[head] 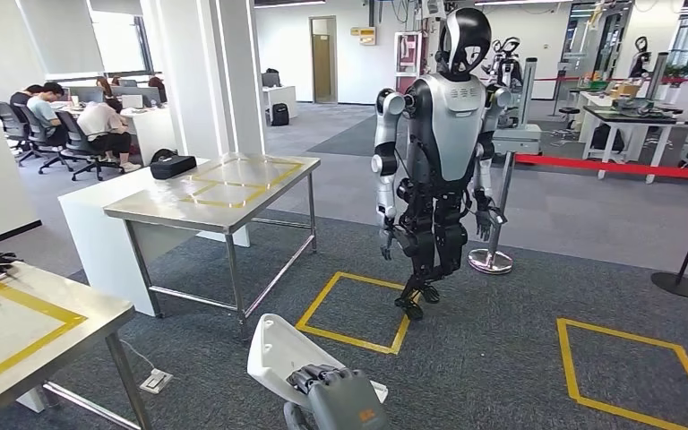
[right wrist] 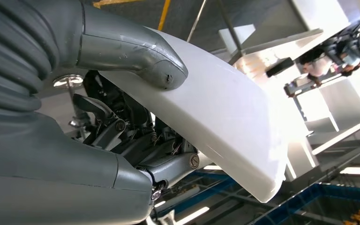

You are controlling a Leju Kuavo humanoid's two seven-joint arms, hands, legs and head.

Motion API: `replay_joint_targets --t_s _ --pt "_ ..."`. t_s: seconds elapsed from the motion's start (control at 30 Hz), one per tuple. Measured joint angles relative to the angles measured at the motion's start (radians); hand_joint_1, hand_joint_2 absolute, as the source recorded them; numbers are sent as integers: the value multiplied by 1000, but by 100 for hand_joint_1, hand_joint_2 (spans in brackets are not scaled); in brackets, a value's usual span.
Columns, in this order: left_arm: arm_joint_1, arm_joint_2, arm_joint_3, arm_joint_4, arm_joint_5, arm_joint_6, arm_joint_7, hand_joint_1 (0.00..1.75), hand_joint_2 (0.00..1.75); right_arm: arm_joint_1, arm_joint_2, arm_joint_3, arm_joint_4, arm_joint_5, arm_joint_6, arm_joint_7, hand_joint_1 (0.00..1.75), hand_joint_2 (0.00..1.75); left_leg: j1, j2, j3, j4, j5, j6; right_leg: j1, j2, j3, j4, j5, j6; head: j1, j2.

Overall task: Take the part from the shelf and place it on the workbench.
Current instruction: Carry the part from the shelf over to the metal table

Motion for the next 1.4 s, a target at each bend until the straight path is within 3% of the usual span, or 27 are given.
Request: replay_joint_targets --t_s 0.03,0.1,0.17,0.2,0.23,0.3,0.37,0.43,0.5,0.53,0.57,0.6,0.67,0.73,0.8,0.83,0.87,0.93,0.97,1.03,1.07,1.13,1.2,1.23,1.3,1.33,1.4 --pt "0 0 0 0 -1 0 0 0 175 2 0 0 0 1 0 0 175 175 2 4 1 4 7 -3 0 -14 0 1 -2 1 0 0" --pt "1 2 0 0 -5 0 0 0 175 4 0 0 0 2 1 0 175 175 5 26 59 -97 62 -8 -3 -41 1 6 -7 7 -1 0" --pt "-2 2 0 -1 -7 0 0 0 175 4 0 0 0 3 1 0 175 175 0 66 124 -211 99 -1 1 -63 1 15 -17 19 -1 0" --pt "-3 1 0 -1 -8 0 0 0 175 5 0 0 0 4 2 0 175 175 -2 77 138 -238 103 6 4 -72 1 19 -20 24 0 0" --pt "-4 1 0 -1 -9 0 1 0 175 5 0 0 0 4 2 0 175 175 -4 76 139 -242 99 16 7 -80 2 21 -23 29 1 0" --pt "-4 1 0 -1 -11 0 4 0 175 4 1 -1 -1 6 4 0 175 175 -2 51 134 -243 102 31 6 -95 6 22 -28 39 3 0" --pt "-5 1 0 -1 -12 0 6 0 175 4 1 -1 -1 7 5 -1 175 175 2 28 135 -245 105 42 -1 -58 -4 58 -57 51 4 0" --pt "-9 1 0 -1 -13 0 8 0 175 5 0 -1 -1 8 6 -2 175 175 5 3 132 -245 108 50 -5 6 -58 177 -118 59 6 0" --pt "-12 1 0 -1 -15 0 10 0 175 8 -3 -1 0 9 7 -1 175 175 4 -25 128 -244 110 54 -5 31 -122 298 -158 59 8 0" --pt "-11 1 0 -1 -16 0 11 0 175 10 -3 -1 0 9 8 -1 175 175 3 -40 127 -244 111 54 -5 35 -132 312 -151 56 9 0" --pt "-11 1 0 -1 -16 0 12 0 175 10 -4 -1 0 9 8 -2 175 175 2 -56 126 -243 112 53 -4 39 -124 285 -125 51 9 0" --pt "-11 1 0 -1 -17 0 13 0 175 10 -4 -1 0 9 8 -2 175 175 2 -72 126 -243 114 51 -3 50 -97 225 -87 45 10 0" --pt "-12 -2 0 -1 -17 0 14 0 175 8 -4 -1 0 9 8 -1 175 175 4 -100 123 -243 118 44 -1 106 -36 86 -29 30 10 0" --pt "-12 -4 0 -1 -18 0 14 0 175 6 -4 -1 0 8 9 0 175 175 11 -123 116 -245 125 31 3 137 -12 26 -15 24 10 0" --pt "-9 -2 0 -1 -18 0 14 0 175 3 -2 -1 0 8 9 1 175 175 15 -145 110 -253 133 15 4 111 -8 17 -8 23 11 0" --pt "-8 -3 0 -1 -19 0 14 0 175 1 -1 -1 -1 8 9 1 175 175 13 -135 106 -251 132 10 1 97 -4 9 -3 19 10 0" --pt "-8 -3 0 -1 -19 0 14 0 175 -1 1 -1 -1 8 9 0 175 175 9 -108 95 -235 120 6 -2 81 0 1 2 15 8 0" --pt "-12 -4 0 0 -20 0 15 0 175 -4 2 -1 -1 9 8 0 175 175 5 -34 54 -144 66 0 -4 49 5 -7 7 7 3 0" --pt "-13 -4 0 0 -20 0 15 0 175 -3 1 -1 0 9 8 1 175 175 6 -11 27 -80 33 -4 -3 32 4 -7 6 5 2 0" --pt "-13 -3 0 0 -21 0 15 0 175 0 0 -1 0 9 10 1 175 175 8 4 -3 1 4 -11 -3 0 2 -4 3 5 1 0" --pt "-12 -2 0 0 -22 0 16 0 175 1 0 -1 0 9 10 1 175 175 9 8 7 -7 14 -14 -3 -15 2 -1 1 7 0 0" --pt "-12 1 0 -1 -22 0 16 0 175 1 0 -1 0 9 10 1 175 175 10 36 79 -125 64 -17 -4 -43 1 7 -5 14 -1 0" --pt "-14 2 0 -2 -22 0 16 0 175 -1 0 -1 0 9 10 1 175 175 6 68 139 -228 94 -4 0 -65 0 17 -14 26 -1 0" --pt "-14 3 0 -2 -22 0 15 0 175 -1 0 -1 0 9 11 1 175 175 3 72 146 -243 94 6 3 -73 0 20 -17 31 0 0" --pt "-11 3 0 -3 -21 0 15 0 175 -4 0 -1 0 8 12 1 175 175 1 52 144 -242 96 25 5 -90 3 19 -19 41 2 0" --pt "-10 3 0 -3 -21 0 15 0 175 -6 0 -1 0 7 13 1 175 175 3 41 143 -244 97 31 2 -86 4 23 -24 47 2 0" --pt "-10 2 0 -3 -20 0 15 0 175 -8 0 -1 0 6 14 0 175 175 8 20 143 -248 102 43 -4 -40 -14 71 -58 59 3 0"
